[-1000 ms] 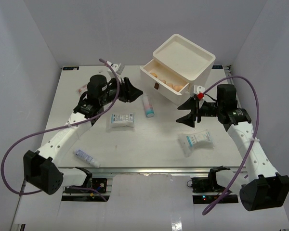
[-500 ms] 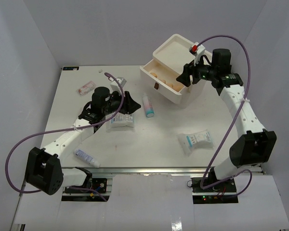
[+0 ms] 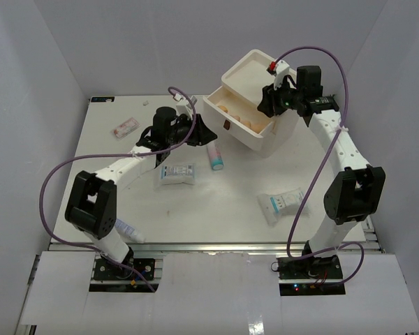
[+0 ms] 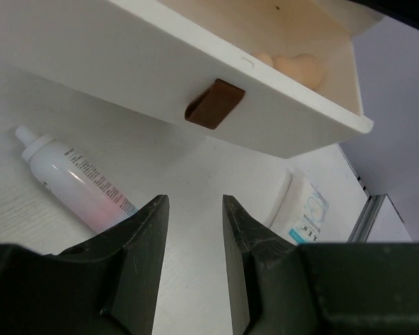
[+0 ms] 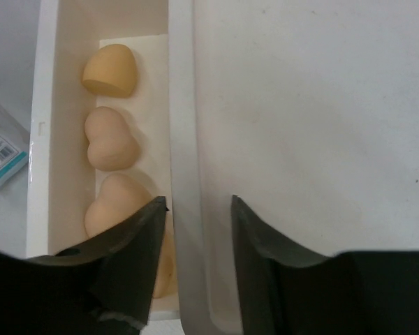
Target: Organize the makeup
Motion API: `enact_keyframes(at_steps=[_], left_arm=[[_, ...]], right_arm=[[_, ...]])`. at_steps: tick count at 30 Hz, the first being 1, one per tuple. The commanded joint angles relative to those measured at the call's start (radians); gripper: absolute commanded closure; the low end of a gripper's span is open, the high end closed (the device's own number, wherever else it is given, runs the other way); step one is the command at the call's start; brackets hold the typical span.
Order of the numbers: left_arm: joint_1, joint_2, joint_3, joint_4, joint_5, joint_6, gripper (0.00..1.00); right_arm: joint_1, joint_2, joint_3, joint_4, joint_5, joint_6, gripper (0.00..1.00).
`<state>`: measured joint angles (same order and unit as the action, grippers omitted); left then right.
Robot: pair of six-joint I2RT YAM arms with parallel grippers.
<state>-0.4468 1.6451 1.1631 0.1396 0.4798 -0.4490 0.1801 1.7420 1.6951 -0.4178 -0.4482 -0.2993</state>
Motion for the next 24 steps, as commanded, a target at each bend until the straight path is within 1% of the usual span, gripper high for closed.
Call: enact_keyframes(at_steps=[1, 5, 9, 13, 24], left_arm=[[-0.026, 0.11, 0.17, 0.024, -0.011, -0.03, 0.54], [-0.059, 0.213, 0.294, 0.001, -0.038, -0.037, 0.57], [-0.09, 0.289, 0.398, -0.016, -0.079, -0.035, 0.57], [-0.109, 0.349, 0.505, -0.021, -0.118, -0.036, 0.57], [-0.124, 0.491, 0.7, -0.015, -0.162, -0.052, 0.56]], right_arm=[[0.004, -0.026, -0.013, 0.006, 0.007, -0.041, 0.62], [0.004, -0.047, -0.058, 0.024, 0.014, -0.046, 0.81], [0.004, -0.052, -0.081, 0.027, 0.0, -0.046, 0.91], [0.006, -0.05, -0.095, 0.025, -0.019, -0.044, 0.92], [0.013, -0.056, -0.111, -0.008, -0.059, -0.055, 0.92]])
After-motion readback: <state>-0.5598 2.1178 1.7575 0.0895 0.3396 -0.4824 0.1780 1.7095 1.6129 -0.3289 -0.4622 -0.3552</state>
